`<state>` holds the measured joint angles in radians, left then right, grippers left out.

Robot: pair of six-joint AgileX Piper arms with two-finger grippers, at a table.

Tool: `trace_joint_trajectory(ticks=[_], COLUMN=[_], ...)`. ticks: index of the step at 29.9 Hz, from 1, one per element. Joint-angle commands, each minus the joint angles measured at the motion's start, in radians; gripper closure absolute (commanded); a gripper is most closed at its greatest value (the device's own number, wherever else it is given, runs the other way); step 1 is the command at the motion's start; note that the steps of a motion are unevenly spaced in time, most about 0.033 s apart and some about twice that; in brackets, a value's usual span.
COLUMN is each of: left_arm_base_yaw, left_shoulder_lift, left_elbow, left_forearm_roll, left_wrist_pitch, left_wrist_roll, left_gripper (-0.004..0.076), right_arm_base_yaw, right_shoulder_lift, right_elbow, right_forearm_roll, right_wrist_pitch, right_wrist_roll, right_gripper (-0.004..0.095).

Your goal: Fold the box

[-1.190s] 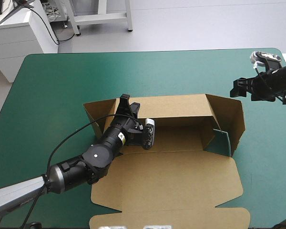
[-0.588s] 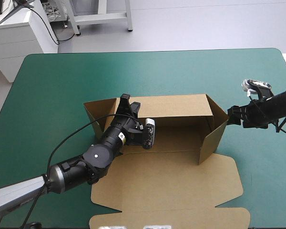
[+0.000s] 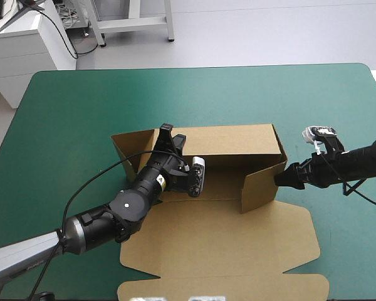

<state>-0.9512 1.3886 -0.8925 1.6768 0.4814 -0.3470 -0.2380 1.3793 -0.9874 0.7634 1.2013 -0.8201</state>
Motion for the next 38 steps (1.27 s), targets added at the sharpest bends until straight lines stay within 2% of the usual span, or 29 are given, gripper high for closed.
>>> trace_joint_trajectory(ticks=[1,5,10,14,20,22,24,26,30,34,38], left_arm_base_yaw=[-0.008,-0.008,-0.008,-0.008,-0.008,-0.008,-0.008,-0.008,-0.008,-0.008,-0.008], left_shoulder_lift=[-0.027,-0.027,-0.027,-0.027,-0.027,-0.027,-0.027,-0.027,-0.027,-0.027,-0.027], left_elbow=[-0.024,-0.024,-0.024,-0.024,-0.024,-0.024,-0.024,-0.024,-0.024,-0.024,-0.024], left_forearm_roll=[0.029,0.029,0.029,0.029,0.029,0.029,0.029,0.029,0.029,0.029,0.029], left_wrist_pitch=[0.000,0.000,0.000,0.000,0.000,0.000,0.000,0.000,0.000,-0.004,-0.010], left_wrist_roll=[-0.009,-0.009,-0.009,-0.009,-0.009,-0.009,-0.009,-0.009,-0.009,-0.009,-0.009], left_gripper=[0.0732,0.0732,0.0732,0.0732,0.0732,0.0732,0.0732,0.0732,0.0732,0.0732,0.0732], right_arm_base_yaw=[-0.005,0.038,0.173,0.275,0.412,0.444,0.476,0.509,0.557,0.576,0.576], right_shoulder_lift=[-0.032,-0.032,-0.039,-0.095,-0.216,-0.231,-0.231,-0.229,-0.229,-0.229,-0.229], right_elbow=[-0.018,-0.018,-0.018,0.033,0.197,0.236,0.260,0.279,0.285,0.285,0.285], right_forearm_roll=[0.080,0.091,0.018,-0.044,-0.053,-0.053,-0.053,-0.053,-0.053,-0.054,-0.054], right_wrist_pitch=[-0.007,-0.080,-0.193,-0.364,-0.715,-0.796,-0.838,-0.897,-0.974,-1.021,-1.020], right_wrist_roll=[-0.015,-0.024,0.005,0.068,0.126,0.136,0.139,0.141,0.138,0.138,0.138], right_gripper=[0.0216,0.0216,0.0216,0.0216,0.0216,0.0227,0.0291,0.0438,0.0907,0.0908,0.0908])
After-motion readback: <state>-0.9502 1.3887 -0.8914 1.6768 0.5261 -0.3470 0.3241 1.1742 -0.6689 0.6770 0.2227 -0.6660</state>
